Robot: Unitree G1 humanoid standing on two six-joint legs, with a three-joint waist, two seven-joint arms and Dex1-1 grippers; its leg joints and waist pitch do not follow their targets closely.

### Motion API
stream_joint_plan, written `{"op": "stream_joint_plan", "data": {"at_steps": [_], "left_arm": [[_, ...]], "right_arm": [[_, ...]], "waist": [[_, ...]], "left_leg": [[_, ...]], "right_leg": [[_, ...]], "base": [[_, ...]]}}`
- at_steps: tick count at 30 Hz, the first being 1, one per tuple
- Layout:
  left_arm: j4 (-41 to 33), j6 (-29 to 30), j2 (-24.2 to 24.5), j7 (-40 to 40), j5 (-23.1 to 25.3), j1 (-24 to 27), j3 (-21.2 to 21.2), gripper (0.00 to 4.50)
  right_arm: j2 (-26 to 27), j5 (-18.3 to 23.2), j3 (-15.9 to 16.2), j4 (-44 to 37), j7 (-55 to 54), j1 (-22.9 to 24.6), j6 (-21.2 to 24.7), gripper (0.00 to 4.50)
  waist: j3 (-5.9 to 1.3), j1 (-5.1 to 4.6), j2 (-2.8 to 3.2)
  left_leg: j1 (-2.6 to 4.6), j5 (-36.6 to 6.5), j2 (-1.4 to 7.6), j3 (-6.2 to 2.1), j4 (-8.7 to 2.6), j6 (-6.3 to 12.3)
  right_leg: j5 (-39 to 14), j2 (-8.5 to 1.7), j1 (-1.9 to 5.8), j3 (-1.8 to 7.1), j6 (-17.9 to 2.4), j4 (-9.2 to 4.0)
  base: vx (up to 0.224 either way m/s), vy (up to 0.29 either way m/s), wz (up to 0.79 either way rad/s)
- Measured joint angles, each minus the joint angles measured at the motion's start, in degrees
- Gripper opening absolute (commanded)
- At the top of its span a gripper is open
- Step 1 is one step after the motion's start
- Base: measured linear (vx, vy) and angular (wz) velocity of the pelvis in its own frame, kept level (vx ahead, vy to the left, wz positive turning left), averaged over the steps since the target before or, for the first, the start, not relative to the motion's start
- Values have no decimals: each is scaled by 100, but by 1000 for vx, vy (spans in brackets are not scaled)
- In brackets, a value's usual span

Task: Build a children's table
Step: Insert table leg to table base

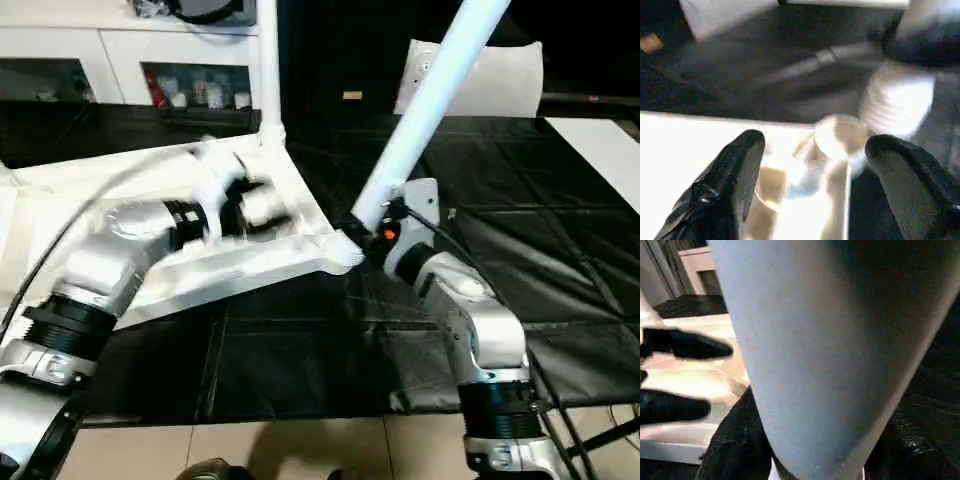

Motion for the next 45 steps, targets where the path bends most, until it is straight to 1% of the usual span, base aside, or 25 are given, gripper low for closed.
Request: {"op": "stream_joint_plan", "data": {"at_steps": [3,5,6,8,11,19,23,24,26,28,29,30,31,34,39,41,42,43,45], "left_arm": [[498,7,-86,-173,68,-112,-101,382],[702,9,-134,-204,108,-169,-136,382],[853,0,-161,-230,147,-213,-137,353],[1029,-10,-177,-242,211,-239,-136,353],[1325,-49,-223,-260,248,-292,-137,321],[1997,-339,-305,-391,460,-376,-192,250],[2108,-346,-382,-573,453,-402,-139,217],[2125,-347,-383,-612,454,-428,-135,195],[2174,-390,-394,-624,460,-464,-136,187],[2297,-496,-419,-600,547,-519,-143,165],[2322,-523,-428,-593,589,-536,-144,165],[2359,-581,-437,-579,632,-550,-144,152],[2372,-603,-441,-574,647,-550,-144,152],[2443,-690,-467,-551,739,-552,-178,128],[2445,-730,-478,-609,847,-562,-222,88],[2445,-736,-478,-656,927,-588,-283,79],[2445,-736,-477,-692,973,-601,-314,70],[2445,-736,-476,-721,1016,-612,-332,52],[2444,-736,-471,-752,1110,-642,-391,44]], "right_arm": [[-49,-13,-2,0,6,57,-5,192],[-76,-13,-2,-1,8,56,-5,192],[-98,-14,-2,-1,7,56,-5,192],[-103,-14,-2,-2,8,56,-5,192],[-117,-16,-2,-2,9,56,-5,192],[-151,-15,-2,-2,15,57,-3,192],[-162,-16,3,-2,18,57,0,192],[-170,-17,4,-1,19,57,0,192],[-187,-21,5,2,19,56,0,192],[-188,-23,12,2,19,56,0,192],[-188,-24,17,2,19,56,0,192],[-187,-24,22,2,19,56,0,192],[-187,-28,24,2,19,56,0,192],[-188,-44,43,4,27,56,0,192],[-191,-62,66,4,79,56,0,192],[-198,-62,66,4,83,55,0,192],[-200,-62,67,4,89,56,0,192],[-202,-62,68,4,101,56,0,192],[-204,-63,69,4,125,55,1,192]], "waist": [[1,1,2],[0,2,2],[0,2,2],[0,4,3],[0,9,3],[0,15,2],[0,23,2],[0,23,2],[0,23,2],[0,22,2],[0,22,2],[0,21,2],[0,21,2],[0,21,2],[0,20,2],[0,20,2],[0,19,2],[0,20,2],[0,19,2]], "left_leg": [[-1,0,0,0,0,0],[-1,0,0,0,1,1],[-1,0,0,1,1,1],[-1,0,0,1,1,1],[-2,0,0,1,1,1],[-3,0,0,1,1,2],[-3,0,0,1,1,2],[-3,0,0,1,1,2],[-3,0,0,1,1,2],[-4,0,0,1,1,2],[-4,0,0,1,1,2],[-4,0,0,1,1,2],[-4,0,0,1,1,2],[-3,0,0,1,1,2],[-3,0,0,1,1,2],[-3,0,0,1,1,2],[-3,0,0,1,1,2],[-3,0,0,1,1,2],[-3,0,0,1,1,2]], "right_leg": [[0,0,0,0,0,-2],[0,-1,1,0,0,-3],[0,-1,1,0,0,-3],[0,-1,1,0,0,-2],[0,-1,1,0,0,-3],[0,-1,1,0,0,-5],[0,-1,1,0,0,-6],[0,-1,1,0,0,-6],[0,-2,1,0,0,-7],[0,-2,1,0,0,-6],[0,-2,1,0,0,-7],[0,-2,1,0,0,-7],[0,-2,1,0,0,-7],[0,-2,1,0,0,-7],[0,-2,1,0,0,-7],[0,-2,1,-1,0,-7],[0,-2,1,0,0,-8],[0,-2,1,0,0,-8],[0,-2,1,-1,0,-8]], "base": [[0,0,0],[0,0,0],[0,0,0],[0,0,0],[0,0,0],[0,0,0],[0,0,0],[0,0,0],[0,0,0],[0,0,0],[0,0,0],[0,0,0],[0,0,0],[0,0,0],[0,0,0],[0,0,0],[0,0,0],[0,0,0],[0,0,0]]}}
